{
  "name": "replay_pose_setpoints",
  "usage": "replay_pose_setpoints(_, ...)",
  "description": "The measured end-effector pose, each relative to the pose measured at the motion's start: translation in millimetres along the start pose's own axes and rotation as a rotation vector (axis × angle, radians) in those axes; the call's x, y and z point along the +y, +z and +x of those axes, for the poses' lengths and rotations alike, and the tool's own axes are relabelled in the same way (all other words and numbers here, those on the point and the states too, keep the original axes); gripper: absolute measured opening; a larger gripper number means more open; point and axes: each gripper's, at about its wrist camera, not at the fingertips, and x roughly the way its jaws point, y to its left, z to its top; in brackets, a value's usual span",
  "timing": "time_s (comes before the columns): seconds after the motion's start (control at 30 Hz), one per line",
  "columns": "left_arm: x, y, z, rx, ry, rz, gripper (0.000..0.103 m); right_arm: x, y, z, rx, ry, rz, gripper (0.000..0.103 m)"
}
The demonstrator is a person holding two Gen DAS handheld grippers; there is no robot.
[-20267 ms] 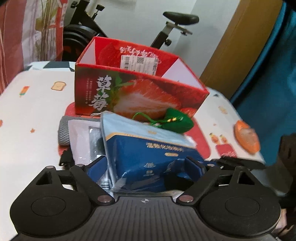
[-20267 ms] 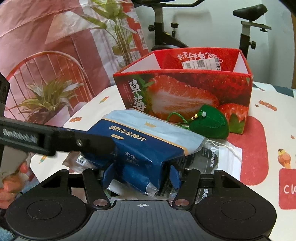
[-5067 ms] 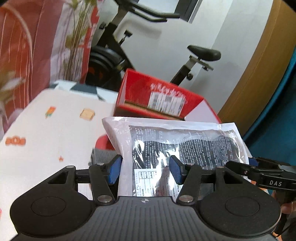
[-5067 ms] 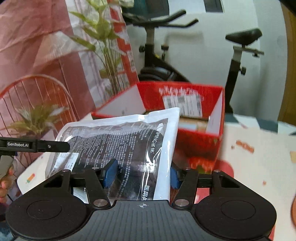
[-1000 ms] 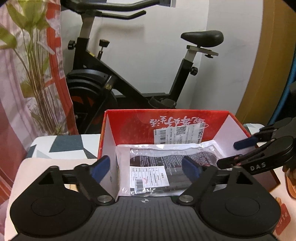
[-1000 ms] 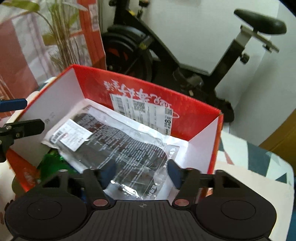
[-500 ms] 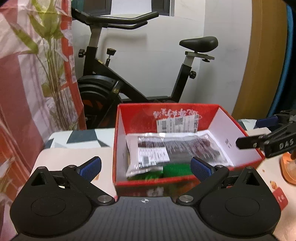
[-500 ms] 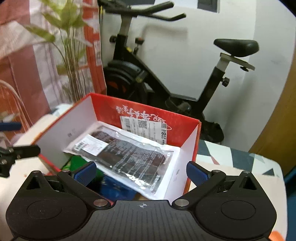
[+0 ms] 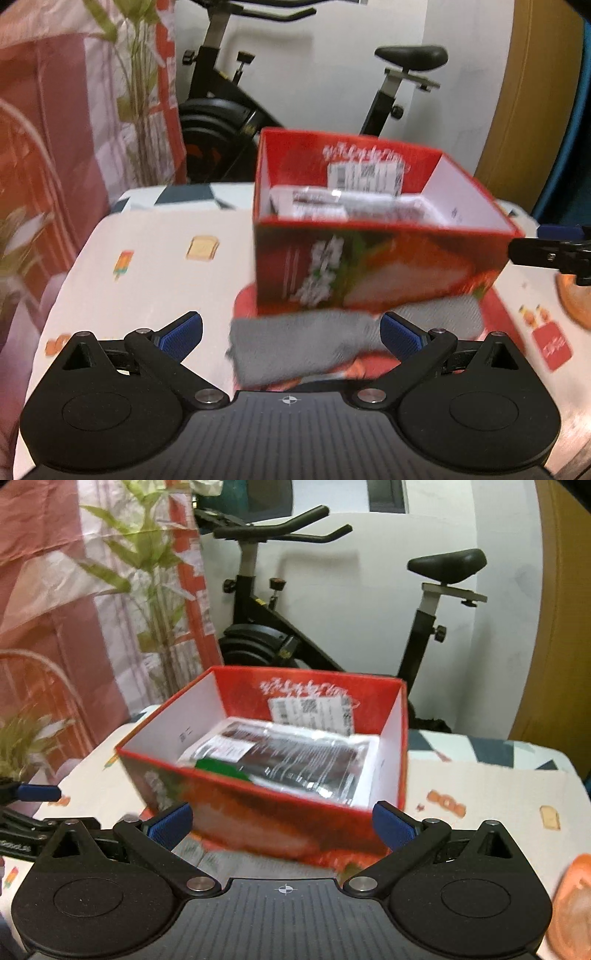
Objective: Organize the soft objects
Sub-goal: 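Withdraw both tools from the box toward the black eye mask, then position both tools over the black eye mask and close the right tool on it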
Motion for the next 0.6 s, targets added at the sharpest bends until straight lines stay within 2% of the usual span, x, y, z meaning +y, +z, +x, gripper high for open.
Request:
replay_pose_setpoints(0.13,1,-17,4,0.029,0.021,-0.011,0.103,8,-25,3,0.035,0.023,-0.010,0.103)
replay_pose_setpoints(0.37,9,-45,17,0.103,-0.025,-0.120,0.103,12,-73,23,0.155,0.015,0.042,0.103)
replay_pose_setpoints(0.6,8,-58,30,0.148,0.004,-0.122,0.103,17,-97,41,0.247,0.014,0.044,0.103)
